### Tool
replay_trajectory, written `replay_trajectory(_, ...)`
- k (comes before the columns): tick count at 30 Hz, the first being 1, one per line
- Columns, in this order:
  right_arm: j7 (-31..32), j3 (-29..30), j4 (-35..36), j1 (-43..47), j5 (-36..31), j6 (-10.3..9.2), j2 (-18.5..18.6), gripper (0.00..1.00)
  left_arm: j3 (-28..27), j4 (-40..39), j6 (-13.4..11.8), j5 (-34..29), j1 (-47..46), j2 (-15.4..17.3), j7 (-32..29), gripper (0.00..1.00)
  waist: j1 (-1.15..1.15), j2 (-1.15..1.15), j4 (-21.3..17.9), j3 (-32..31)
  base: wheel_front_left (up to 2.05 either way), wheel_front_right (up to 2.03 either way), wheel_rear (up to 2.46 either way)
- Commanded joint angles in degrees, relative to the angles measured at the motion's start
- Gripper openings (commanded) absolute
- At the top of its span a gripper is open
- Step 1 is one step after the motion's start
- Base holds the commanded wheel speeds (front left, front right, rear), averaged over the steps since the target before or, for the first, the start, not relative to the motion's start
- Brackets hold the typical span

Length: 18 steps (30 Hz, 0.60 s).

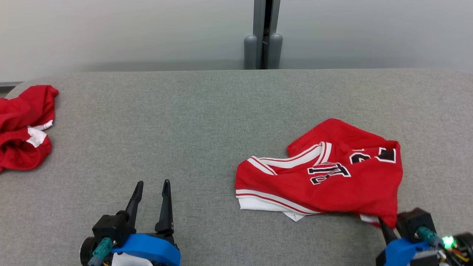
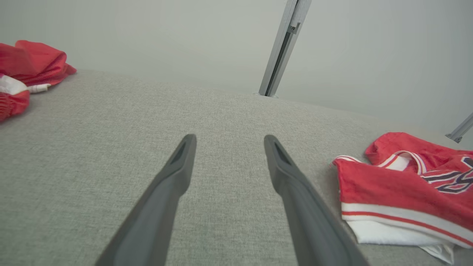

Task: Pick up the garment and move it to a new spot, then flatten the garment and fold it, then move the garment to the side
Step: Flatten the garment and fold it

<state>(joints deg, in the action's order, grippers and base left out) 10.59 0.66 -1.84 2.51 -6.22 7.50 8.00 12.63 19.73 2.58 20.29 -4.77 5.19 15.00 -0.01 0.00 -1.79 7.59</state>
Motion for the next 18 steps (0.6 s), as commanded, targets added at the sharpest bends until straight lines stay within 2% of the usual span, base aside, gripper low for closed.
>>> replay_trajectory(1, 0.0, 0.7, -1.3, 1.2, 0.6, -0.01, -0.1, 0.0, -0.1, 0.1, 0.3, -0.2, -0.3, 0.0, 0.3, 1.0, 0.01, 0.0, 0.1, 0.1, 0.0, 0.0, 0.0)
replay_trajectory(6, -1.3, 1.4, -7.6, 2.7, 0.8, -0.01, -1.2, 0.0, -0.1, 0.4, 0.5, -0.7, -0.8, 0.1, 0.3, 1.0, 0.01, 0.0, 0.1, 0.4, 0.0, 0.0, 0.0)
replay_trajectory(7, -1.8, 1.3, -8.3, 2.5, 0.9, -0.01, -1.3, 0.03, -0.2, 0.4, 0.5, -0.7, -0.9, 0.2, 0.3, 1.0, 0.01, 0.0, 0.0, 0.4, 0.0, 0.0, 0.0)
replay_trajectory(8, -1.9, 0.7, -8.8, 2.4, 1.5, -0.01, -1.4, 0.27, -0.3, 0.5, 0.5, -0.7, -0.8, 0.3, 0.3, 1.0, 0.01, 0.0, -0.1, 0.4, 0.0, 0.0, 0.0)
replay_trajectory(9, -2.2, 0.3, -8.8, 2.3, 2.1, -0.01, -1.5, 1.0, -0.4, 0.5, 0.4, -0.7, -0.7, 0.4, 0.3, 1.0, 0.01, 0.0, -0.3, 0.3, 0.0, 0.0, 0.0)
replay_trajectory(18, -0.9, 0.1, -0.8, 2.2, 6.6, -0.01, 2.3, 1.0, 1.0, 0.5, 1.0, -1.3, -1.3, 0.3, -0.2, 1.0, 0.01, 0.0, -3.3, -0.4, 0.0, 0.0, 0.0)
